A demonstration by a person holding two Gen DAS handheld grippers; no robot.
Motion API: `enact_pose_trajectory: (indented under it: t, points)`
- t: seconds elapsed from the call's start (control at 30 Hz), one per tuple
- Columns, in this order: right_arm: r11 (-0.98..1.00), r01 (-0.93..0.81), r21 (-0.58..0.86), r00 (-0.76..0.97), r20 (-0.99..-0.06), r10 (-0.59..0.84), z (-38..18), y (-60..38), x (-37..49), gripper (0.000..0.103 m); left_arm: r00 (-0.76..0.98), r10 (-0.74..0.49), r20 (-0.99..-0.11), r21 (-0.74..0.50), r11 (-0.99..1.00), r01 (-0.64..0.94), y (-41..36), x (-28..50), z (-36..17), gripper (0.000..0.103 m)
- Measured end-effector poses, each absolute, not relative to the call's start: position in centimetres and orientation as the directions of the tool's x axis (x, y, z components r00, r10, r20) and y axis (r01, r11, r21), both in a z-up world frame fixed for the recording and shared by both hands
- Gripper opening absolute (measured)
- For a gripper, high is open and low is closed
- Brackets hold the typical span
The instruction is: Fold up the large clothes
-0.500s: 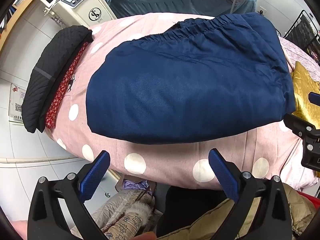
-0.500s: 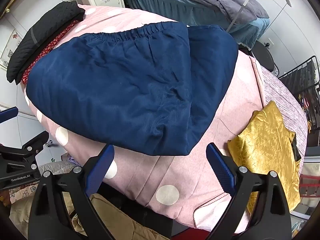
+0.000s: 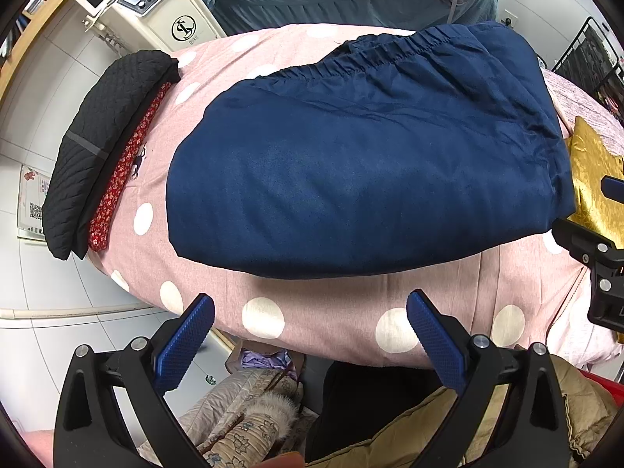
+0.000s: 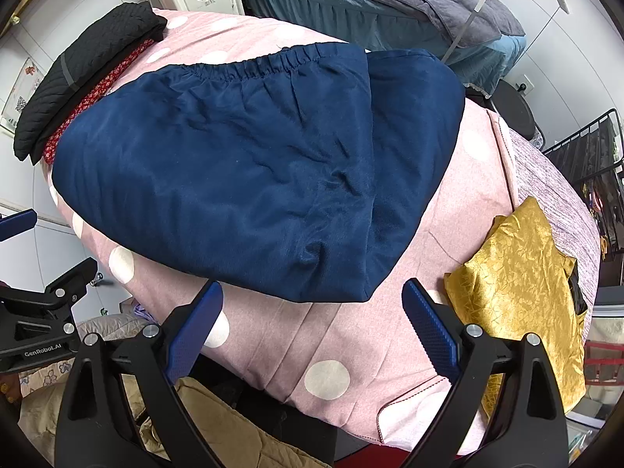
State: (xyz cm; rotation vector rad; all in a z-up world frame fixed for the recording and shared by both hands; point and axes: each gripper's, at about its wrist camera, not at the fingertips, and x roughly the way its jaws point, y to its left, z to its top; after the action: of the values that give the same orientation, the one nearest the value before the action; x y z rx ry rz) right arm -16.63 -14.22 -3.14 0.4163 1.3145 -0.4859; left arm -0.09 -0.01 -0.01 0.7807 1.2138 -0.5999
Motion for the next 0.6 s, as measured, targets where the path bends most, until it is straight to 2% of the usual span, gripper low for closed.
enact_pose_trajectory:
  t: [0.6]
  points:
    - [0.826, 0.564, 0.020, 0.180, -0.979, -0.100, -3.32, -14.12, -16.82, 0.092, 0.256, -0.009, -0.967, 0.198, 0.606, 0.770, 0.11, -0.27, -0.52, 0.097]
